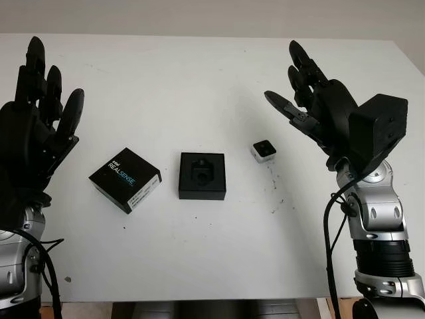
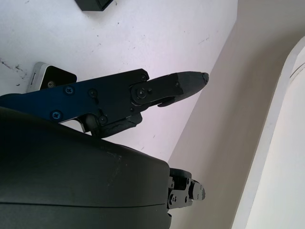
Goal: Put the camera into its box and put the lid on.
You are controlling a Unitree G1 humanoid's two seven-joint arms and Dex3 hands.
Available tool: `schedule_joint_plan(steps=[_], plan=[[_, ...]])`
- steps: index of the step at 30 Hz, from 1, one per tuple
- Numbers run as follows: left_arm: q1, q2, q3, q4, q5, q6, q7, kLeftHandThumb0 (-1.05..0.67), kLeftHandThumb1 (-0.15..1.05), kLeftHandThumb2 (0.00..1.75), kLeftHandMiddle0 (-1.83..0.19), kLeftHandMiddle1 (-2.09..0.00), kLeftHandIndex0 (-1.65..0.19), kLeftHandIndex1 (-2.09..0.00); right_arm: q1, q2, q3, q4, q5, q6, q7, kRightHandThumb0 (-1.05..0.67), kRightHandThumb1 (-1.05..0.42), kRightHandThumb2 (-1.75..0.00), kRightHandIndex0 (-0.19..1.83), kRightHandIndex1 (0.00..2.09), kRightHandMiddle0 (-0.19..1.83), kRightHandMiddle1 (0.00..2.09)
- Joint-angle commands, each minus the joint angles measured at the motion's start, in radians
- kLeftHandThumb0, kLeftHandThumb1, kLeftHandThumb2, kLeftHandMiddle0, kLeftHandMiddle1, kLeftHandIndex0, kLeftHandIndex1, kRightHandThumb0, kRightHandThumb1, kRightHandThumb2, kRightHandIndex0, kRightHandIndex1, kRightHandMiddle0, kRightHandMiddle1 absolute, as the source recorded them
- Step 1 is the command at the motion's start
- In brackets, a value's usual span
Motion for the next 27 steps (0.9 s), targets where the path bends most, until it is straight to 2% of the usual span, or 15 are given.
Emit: schedule_joint_plan(steps=[1, 6, 11, 16, 19, 21, 27], plan=[[0.0, 0.005, 0.0, 0.0, 0.005, -0.016, -0.006, -0.59, 1.05, 0.42, 0.1, -0.05, 0.14, -0.04, -0.024, -0.001, 0.001, 0.004, 0.002, -0.014, 0.004, -0.6, -1.05, -0.14, -0.09, 0.01, -0.08, 0.02], [-0.024, 0.001, -0.014, 0.012, 0.004, -0.006, -0.01, -0.58, 1.05, 0.4, 0.11, -0.05, 0.13, -0.04, -0.035, -0.006, 0.0, 0.036, 0.018, -0.03, 0.033, -0.62, -1.05, -0.12, -0.09, 0.02, -0.08, 0.03], [-0.006, -0.002, -0.015, 0.007, 0.002, -0.023, -0.017, -0.57, 1.05, 0.4, 0.12, -0.05, 0.13, -0.04, -0.031, -0.032, -0.007, 0.034, 0.03, -0.043, 0.078, -0.55, -1.02, -0.07, -0.07, 0.04, -0.06, 0.04], [0.01, 0.009, -0.003, 0.001, 0.002, -0.031, -0.033, -0.55, 1.05, 0.43, 0.12, -0.05, 0.15, -0.03, -0.092, -0.157, 0.019, 0.073, -0.028, -0.091, 0.183, -0.53, -0.93, -0.04, 0.11, 0.13, 0.08, 0.13], [0.005, 0.001, -0.009, 0.0, 0.001, -0.011, -0.028, -0.54, 1.05, 0.43, 0.13, -0.05, 0.14, -0.04, -0.184, -0.241, 0.048, 0.179, -0.065, -0.175, 0.284, -0.49, -0.89, -0.03, 0.25, 0.21, 0.18, 0.2], [0.003, -0.002, -0.014, 0.008, 0.004, -0.013, -0.028, -0.55, 1.05, 0.42, 0.13, -0.05, 0.13, -0.05, -0.246, -0.282, 0.073, 0.248, -0.09, -0.2, 0.34, -0.44, -0.85, -0.03, 0.27, 0.21, 0.21, 0.25], [0.007, -0.003, -0.01, 0.005, 0.004, -0.014, -0.023, -0.55, 1.05, 0.42, 0.12, -0.05, 0.13, -0.05, -0.343, -0.371, 0.166, 0.373, -0.258, -0.367, 0.362, -0.5, -0.79, -0.04, 0.37, 0.24, 0.31, 0.3]])
